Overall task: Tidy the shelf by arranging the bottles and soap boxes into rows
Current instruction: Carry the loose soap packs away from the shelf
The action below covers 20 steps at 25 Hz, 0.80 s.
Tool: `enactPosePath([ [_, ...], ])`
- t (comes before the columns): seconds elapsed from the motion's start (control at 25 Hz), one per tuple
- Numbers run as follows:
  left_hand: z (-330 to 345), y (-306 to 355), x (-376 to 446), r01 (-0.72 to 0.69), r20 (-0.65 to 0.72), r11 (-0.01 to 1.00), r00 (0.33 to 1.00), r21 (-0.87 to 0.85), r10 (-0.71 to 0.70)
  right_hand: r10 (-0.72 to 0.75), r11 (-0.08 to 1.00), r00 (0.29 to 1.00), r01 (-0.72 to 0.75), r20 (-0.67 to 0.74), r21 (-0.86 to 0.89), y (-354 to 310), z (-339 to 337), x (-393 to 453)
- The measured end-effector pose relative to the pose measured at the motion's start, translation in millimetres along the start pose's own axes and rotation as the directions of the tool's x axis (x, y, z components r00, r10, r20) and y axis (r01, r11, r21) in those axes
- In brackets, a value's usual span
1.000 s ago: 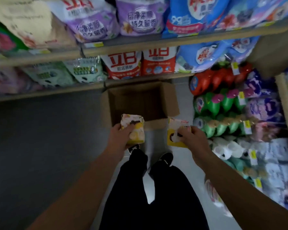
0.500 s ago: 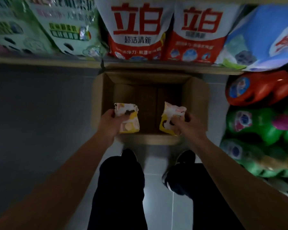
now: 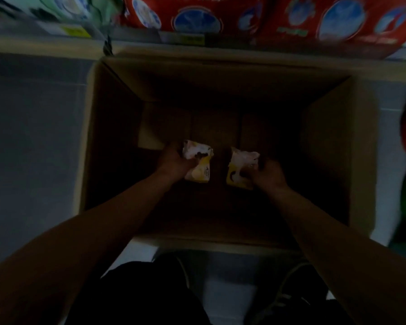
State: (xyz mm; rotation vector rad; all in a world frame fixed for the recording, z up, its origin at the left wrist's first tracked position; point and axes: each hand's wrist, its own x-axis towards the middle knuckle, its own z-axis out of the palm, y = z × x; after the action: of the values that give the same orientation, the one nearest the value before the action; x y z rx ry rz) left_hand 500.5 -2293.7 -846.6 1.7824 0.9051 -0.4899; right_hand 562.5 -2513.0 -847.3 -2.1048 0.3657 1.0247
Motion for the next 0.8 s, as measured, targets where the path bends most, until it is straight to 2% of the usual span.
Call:
enactPosePath([
  [0.12, 14, -7, 10, 0.001, -0.059, 0.996, 0.998, 0.085, 0.004, 0.008, 0.999, 1.0, -0.007, 0.011, -0.042, 5, 8, 16],
  [0.32, 24, -16, 14, -0.043, -0.086, 0.969, 0.994, 0.243, 0.066, -0.067, 0.985, 0.992, 0.049, -0.106, -0.163, 12, 12, 26],
  [0.48, 12, -8, 6, -0.011, 0.014, 0.965, 1.0, 0.261, 0.007, -0.01, 0.98, 0.999, 0.002, -0.04, -0.201, 2, 2, 20],
  [0.6, -20, 25, -33, 0.062, 0.087, 0.962, 0.992, 0.267, -0.088, 0.0, 0.982, 1.0, 0.001, 0.008, -0.187, -21, -18, -25],
  [0.68, -46, 56, -86, 0.118, 0.06, 0.973, 0.989, 0.199, -0.132, 0.0, 0.976, 1.0, 0.001, 0.008, -0.22, -44, -33, -79],
  [0.8, -83, 122, -196, 0.184, 0.108, 0.981, 0.978, -0.058, -0.177, -0.007, 0.981, 0.999, 0.013, 0.033, -0.193, -91, -65, -187],
])
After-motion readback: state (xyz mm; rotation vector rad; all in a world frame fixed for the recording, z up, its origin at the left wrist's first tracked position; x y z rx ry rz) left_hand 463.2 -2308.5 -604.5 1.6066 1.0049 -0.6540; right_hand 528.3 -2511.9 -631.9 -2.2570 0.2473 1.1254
